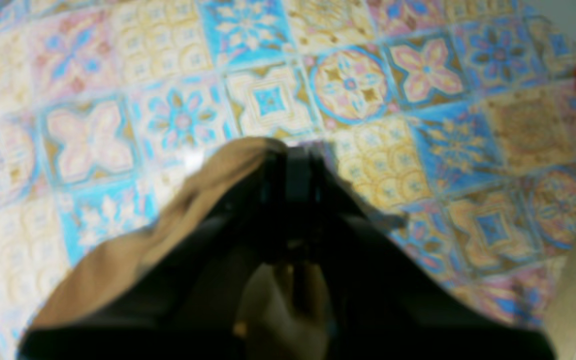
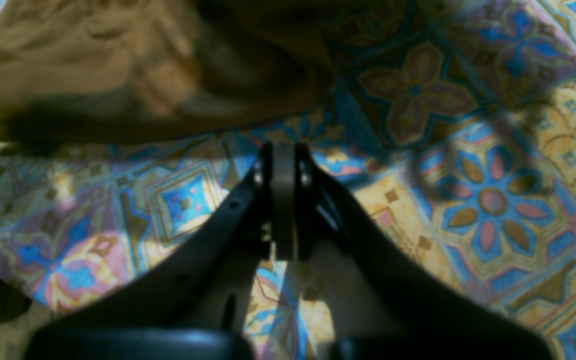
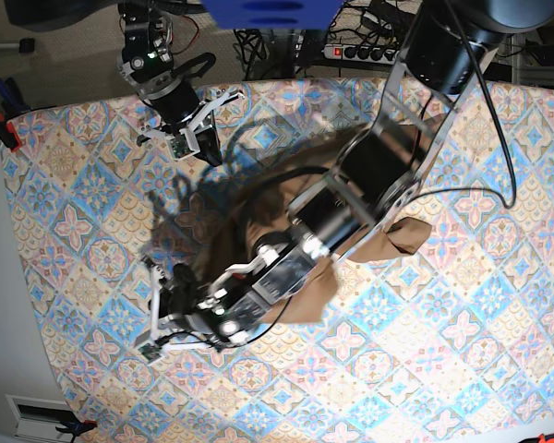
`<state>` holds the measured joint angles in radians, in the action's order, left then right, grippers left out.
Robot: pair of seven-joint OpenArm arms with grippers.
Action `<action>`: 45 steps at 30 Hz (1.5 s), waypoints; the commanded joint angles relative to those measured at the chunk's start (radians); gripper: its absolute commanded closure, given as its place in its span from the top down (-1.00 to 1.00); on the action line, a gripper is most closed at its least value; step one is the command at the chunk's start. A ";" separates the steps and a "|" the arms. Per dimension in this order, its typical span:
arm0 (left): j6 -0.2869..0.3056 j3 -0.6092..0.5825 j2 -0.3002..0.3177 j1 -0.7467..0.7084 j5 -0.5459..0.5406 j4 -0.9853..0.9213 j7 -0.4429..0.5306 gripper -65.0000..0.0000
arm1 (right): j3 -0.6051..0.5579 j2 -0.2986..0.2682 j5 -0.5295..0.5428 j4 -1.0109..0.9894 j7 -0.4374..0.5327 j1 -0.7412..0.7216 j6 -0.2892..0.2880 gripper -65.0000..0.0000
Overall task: Layout the t-shirt on the table in an organized manner, then fold the t-shirt properly
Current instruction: 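Drag the grasped shirt edge with the left gripper to spread the shirt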
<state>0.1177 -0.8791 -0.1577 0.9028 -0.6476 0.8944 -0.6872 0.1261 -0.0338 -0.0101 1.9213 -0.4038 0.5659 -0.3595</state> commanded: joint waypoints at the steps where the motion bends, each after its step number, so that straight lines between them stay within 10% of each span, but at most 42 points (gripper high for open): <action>1: -0.017 -0.032 0.001 0.052 0.002 -0.024 0.071 -1.00 | 0.002 -0.001 0.009 0.016 0.024 0.001 -0.005 -0.98; 6: -0.010 -0.190 0.001 0.078 -0.102 -0.017 0.309 -1.00 | 0.001 -0.001 0.009 0.014 0.024 -0.004 -0.005 -0.98; 13: -0.013 -0.282 0.001 -0.027 -0.100 0.024 0.527 -0.23 | 0.001 -0.001 0.009 0.014 0.023 -0.004 -0.005 -0.98; 22: -0.014 -0.283 0.001 -0.093 -0.073 0.102 0.570 -0.17 | 0.001 -0.001 0.009 0.014 0.023 -0.002 -0.005 -0.98; 26: -0.016 -0.272 0.146 -0.124 -0.079 0.296 0.568 -0.17 | 0.011 -0.004 0.009 0.016 0.023 -0.001 -0.005 -0.98; 37: -0.016 0.258 0.579 -0.505 -0.071 0.750 0.441 -0.17 | 0.123 -0.007 0.008 0.022 0.023 -0.070 -0.005 -0.88; 45: -0.016 0.734 0.657 -0.824 -0.067 0.988 0.097 -0.17 | 0.122 -0.013 0.008 0.031 0.029 -0.143 -0.005 -0.22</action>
<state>0.1013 -0.1482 0.4904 0.0647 -0.7067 1.8664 -0.6128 0.2470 -0.0433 -0.0162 1.9255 -0.4103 0.4328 -0.3664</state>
